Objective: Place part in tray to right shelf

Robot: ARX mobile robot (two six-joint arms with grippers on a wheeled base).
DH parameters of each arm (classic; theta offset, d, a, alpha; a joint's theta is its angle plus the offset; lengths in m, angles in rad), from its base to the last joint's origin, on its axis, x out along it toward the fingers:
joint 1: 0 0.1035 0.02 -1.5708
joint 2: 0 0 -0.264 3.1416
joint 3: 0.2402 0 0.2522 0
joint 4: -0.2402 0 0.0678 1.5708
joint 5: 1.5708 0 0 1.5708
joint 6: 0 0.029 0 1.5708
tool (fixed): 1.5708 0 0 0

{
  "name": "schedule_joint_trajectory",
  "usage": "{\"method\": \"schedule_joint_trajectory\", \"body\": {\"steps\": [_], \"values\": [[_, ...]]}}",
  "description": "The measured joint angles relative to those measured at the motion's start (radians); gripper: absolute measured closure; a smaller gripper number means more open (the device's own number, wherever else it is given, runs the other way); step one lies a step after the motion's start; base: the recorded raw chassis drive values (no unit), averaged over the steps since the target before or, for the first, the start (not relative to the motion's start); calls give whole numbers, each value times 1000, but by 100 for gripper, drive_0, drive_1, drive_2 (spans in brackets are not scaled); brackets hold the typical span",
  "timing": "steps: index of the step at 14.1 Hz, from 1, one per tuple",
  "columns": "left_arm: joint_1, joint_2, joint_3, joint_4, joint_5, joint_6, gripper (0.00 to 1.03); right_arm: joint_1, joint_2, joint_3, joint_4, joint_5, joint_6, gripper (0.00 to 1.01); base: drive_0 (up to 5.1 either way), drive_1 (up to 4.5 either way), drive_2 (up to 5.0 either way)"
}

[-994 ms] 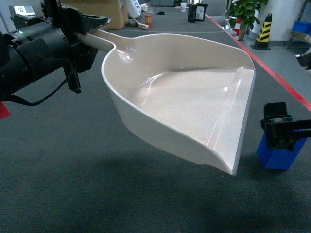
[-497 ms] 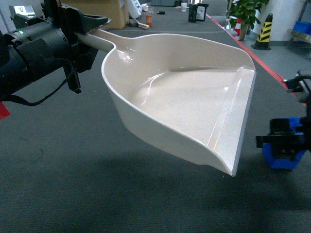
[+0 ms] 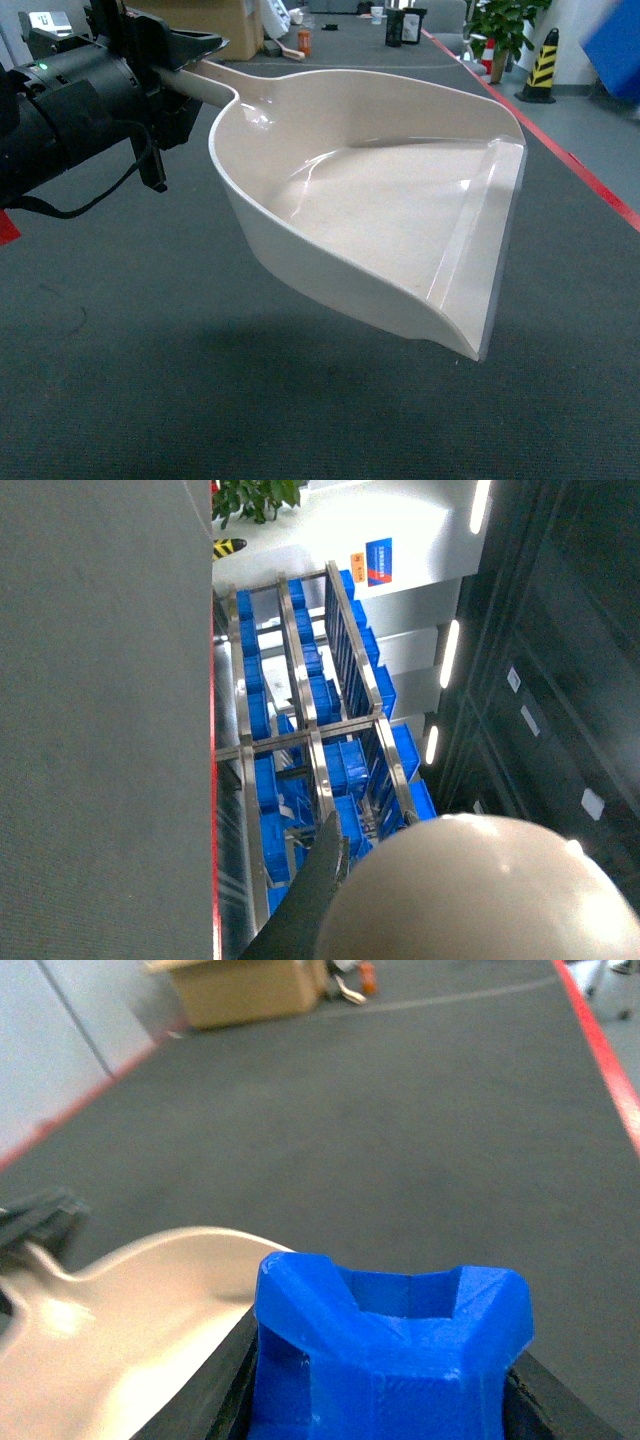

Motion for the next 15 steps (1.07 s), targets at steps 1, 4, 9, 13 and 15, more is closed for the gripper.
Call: {"method": "schedule_joint_trajectory", "body": {"steps": [1, 4, 9, 13, 15], "values": [[0, 0, 0, 0, 0, 0, 91, 77, 8, 39, 27, -13, 76, 55, 0, 0, 0], [0, 0, 0, 0, 0, 0, 91, 306, 161, 57, 56, 23, 216, 55, 0, 0, 0], [1, 0, 0, -1, -1, 5, 91, 286, 130, -1, 182, 148, 218, 8, 0, 0, 0], [0, 0, 0, -1, 0, 7, 91, -53, -336, -212, 92, 223, -14, 3, 0, 0, 0], [1, 0, 0, -1, 0, 7, 91, -271, -574, -370, -14, 86, -117, 3, 0, 0, 0]]}}
